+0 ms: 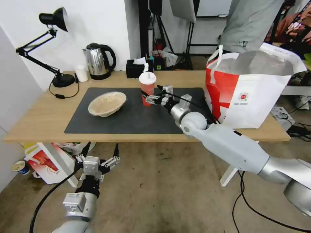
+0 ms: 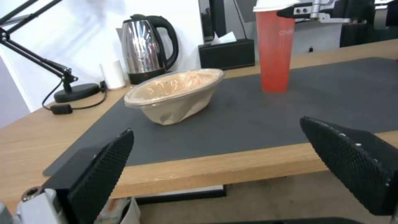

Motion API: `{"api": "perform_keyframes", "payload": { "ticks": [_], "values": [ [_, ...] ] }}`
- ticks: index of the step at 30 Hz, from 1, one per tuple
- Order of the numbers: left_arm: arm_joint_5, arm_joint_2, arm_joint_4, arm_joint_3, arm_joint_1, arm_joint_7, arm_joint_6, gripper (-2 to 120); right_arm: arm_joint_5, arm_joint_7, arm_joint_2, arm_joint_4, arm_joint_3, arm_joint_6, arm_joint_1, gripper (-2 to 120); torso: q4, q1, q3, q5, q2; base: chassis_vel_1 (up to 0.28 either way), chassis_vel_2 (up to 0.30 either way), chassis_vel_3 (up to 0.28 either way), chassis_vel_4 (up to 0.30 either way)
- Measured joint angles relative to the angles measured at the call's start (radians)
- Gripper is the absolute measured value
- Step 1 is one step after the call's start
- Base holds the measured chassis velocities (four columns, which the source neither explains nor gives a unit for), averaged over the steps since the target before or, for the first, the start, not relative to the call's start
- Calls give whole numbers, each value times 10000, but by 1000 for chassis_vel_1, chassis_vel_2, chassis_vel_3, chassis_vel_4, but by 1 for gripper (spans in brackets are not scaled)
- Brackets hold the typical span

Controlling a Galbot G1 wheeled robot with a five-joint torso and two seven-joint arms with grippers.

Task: Pick up the trash from the table and place it into the takeout bag.

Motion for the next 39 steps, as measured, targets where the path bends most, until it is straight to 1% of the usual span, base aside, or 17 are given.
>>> {"api": "perform_keyframes", "payload": {
  "ticks": [17, 23, 29, 39],
  "values": [
    [0, 0, 1, 0, 0, 0, 0, 100, 15, 9, 312, -549, -127, -20, 49, 100, 0, 0, 0, 0, 0, 0, 0, 0, 0],
    [0, 0, 0, 0, 0, 0, 0, 100, 22, 48, 462, -906, -237, -76, 182, 100, 0, 0, 0, -1, -1, 0, 0, 0, 0],
    [0, 0, 0, 0, 0, 0, 0, 100, 23, 18, 815, -1435, -304, -88, 314, 100, 2, 0, 0, 0, 0, 0, 0, 0, 0],
    [0, 0, 0, 0, 0, 0, 0, 100, -55, -31, 1026, -1926, -356, -88, 415, 100, 0, 0, 0, 0, 0, 0, 0, 0, 0]
  ]
}}
